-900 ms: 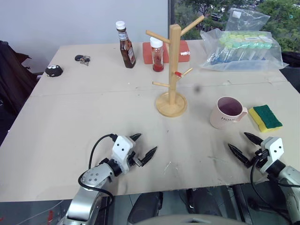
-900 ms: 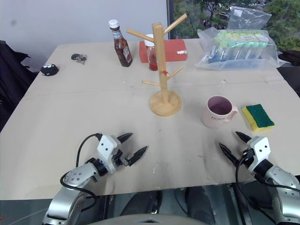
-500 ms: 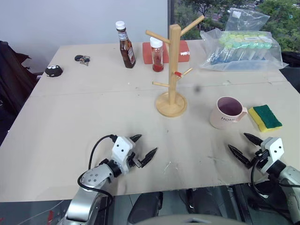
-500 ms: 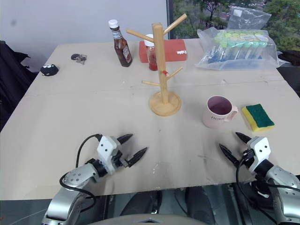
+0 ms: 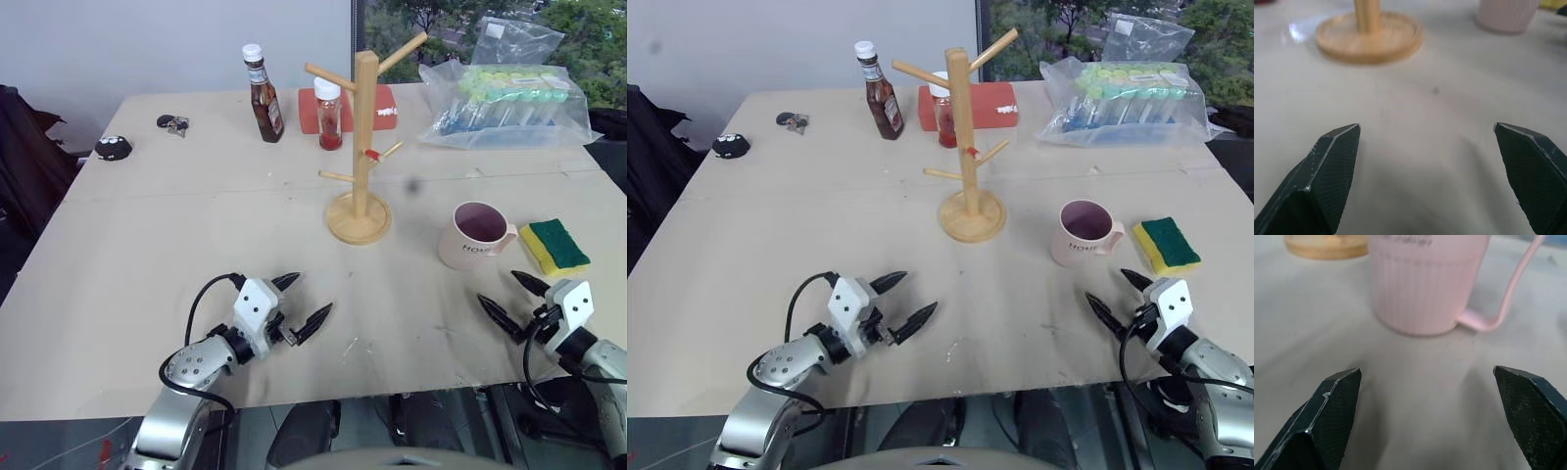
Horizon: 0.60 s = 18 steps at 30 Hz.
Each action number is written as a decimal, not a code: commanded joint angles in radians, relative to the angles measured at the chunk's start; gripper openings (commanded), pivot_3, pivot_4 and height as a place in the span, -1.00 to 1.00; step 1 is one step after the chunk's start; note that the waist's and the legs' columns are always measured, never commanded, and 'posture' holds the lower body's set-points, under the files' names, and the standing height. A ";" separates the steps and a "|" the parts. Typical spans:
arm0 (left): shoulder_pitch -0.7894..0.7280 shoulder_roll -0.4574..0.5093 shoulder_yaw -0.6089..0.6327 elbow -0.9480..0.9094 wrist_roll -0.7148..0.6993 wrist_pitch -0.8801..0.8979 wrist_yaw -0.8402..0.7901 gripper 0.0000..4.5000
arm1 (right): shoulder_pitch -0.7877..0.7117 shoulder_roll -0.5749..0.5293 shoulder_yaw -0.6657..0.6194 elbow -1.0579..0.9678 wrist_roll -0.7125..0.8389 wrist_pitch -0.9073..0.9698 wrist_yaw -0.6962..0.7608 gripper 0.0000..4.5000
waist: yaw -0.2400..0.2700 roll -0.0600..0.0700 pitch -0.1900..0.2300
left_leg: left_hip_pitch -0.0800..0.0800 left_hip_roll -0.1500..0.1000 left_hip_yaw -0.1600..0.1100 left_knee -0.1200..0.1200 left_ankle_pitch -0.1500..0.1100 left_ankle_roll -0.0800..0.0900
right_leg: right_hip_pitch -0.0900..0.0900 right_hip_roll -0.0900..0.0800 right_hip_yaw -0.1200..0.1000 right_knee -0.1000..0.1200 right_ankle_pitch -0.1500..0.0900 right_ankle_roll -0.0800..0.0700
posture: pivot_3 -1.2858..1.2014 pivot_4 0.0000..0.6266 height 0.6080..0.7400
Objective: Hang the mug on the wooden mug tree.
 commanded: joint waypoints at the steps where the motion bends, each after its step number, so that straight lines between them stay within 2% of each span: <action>1: -0.043 0.043 -0.023 -0.108 -0.051 0.026 -0.067 1.00 | -0.059 0.008 -0.060 0.025 -0.044 -0.050 -0.099 0.94 | 0.000 0.000 0.000 | 0.000 0.000 0.000 0.000 0.000 0.000 | 0.000 0.000 0.000 0.000 0.000 0.000 | 0.03 -0.52 0.95; 8: -0.173 0.133 -0.048 -0.160 -0.123 0.110 -0.175 1.00 | -0.166 0.038 -0.050 0.110 -0.071 -0.093 -0.159 0.94 | -0.001 0.001 0.000 | 0.000 0.000 0.000 0.000 0.000 0.000 | 0.000 0.001 0.000 0.001 0.000 -0.001 | 0.03 -0.52 0.95; 13: -0.240 0.124 -0.058 -0.151 -0.117 0.129 -0.162 1.00 | -0.226 0.068 -0.034 0.162 -0.088 -0.116 -0.180 0.94 | -0.002 0.001 0.000 | 0.000 -0.001 0.001 0.000 0.000 0.000 | 0.000 0.001 0.001 0.001 0.003 -0.004 | 0.03 -0.52 0.95; 18: -0.278 0.103 -0.069 -0.150 -0.115 0.154 -0.135 1.00 | -0.300 0.098 -0.008 0.275 -0.101 -0.156 -0.174 0.94 | -0.003 0.000 0.000 | 0.000 -0.001 0.001 0.000 0.001 -0.001 | 0.000 0.001 0.001 0.000 0.005 -0.001 | 0.03 -0.52 0.95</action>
